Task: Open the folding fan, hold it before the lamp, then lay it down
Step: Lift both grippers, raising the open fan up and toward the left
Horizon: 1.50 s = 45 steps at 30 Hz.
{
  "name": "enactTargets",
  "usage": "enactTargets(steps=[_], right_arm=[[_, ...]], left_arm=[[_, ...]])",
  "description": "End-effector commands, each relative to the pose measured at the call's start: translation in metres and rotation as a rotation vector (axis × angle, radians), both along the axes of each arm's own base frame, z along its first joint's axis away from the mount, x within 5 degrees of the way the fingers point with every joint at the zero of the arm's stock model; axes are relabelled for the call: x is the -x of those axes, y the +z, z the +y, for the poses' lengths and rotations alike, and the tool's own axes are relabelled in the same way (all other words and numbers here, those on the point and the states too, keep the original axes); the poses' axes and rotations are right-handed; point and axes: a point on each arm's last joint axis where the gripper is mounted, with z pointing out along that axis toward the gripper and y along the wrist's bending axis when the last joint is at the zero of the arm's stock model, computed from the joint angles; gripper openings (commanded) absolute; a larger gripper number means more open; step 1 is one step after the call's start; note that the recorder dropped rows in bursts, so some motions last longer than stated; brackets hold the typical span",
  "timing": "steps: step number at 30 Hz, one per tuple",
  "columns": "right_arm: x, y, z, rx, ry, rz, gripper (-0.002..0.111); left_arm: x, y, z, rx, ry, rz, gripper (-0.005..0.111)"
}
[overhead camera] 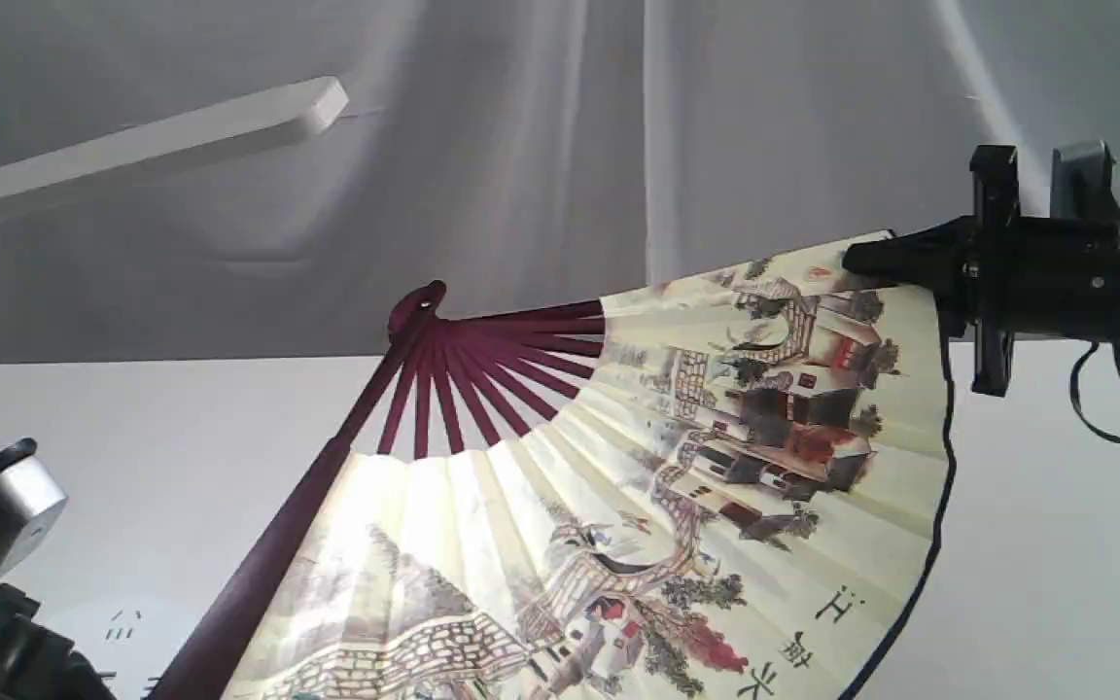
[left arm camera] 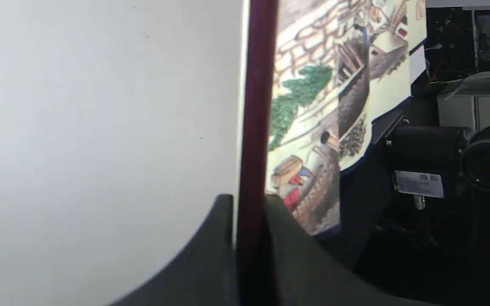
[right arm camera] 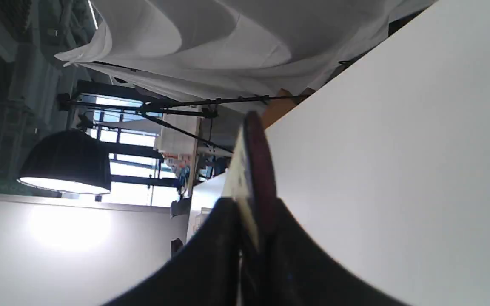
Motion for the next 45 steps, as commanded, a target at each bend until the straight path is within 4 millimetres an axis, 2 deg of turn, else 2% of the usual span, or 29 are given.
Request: enactTargets(steps=[1,11,19,27,30,37,45], right_arm=[[-0.004,0.001,0.000,0.028,-0.041,-0.008,0.000],[-0.004,0.003,0.038,0.001,0.037,-0.015,0.000],[-0.006,0.009,0.039,-0.067,0.015,-0.029,0.000],[-0.005,0.009,0.046,-0.070,0.037,-0.032,0.000],[-0.005,0.009,0.050,-0.071,0.048,-0.032,0.000],[-0.003,0.009,0.065,-0.066,0.076,-0.033,0.000],[-0.002,0.009,0.080,-0.064,0.107,-0.031,0.000]], left_arm=[[0.000,0.004,0.003,-0.018,0.068,-0.001,0.000],[-0.003,0.011,0.000,0.056,0.135,0.008,0.000],[-0.002,0.017,0.019,0.036,0.222,-0.006,0.000],[0.002,0.025,0.020,0.036,0.244,-0.026,0.000],[0.002,0.025,0.021,0.036,0.251,-0.026,0.000],[-0.001,0.032,0.046,0.074,0.410,-0.031,0.000],[0.003,0.037,0.047,0.067,0.417,-0.056,0.000]])
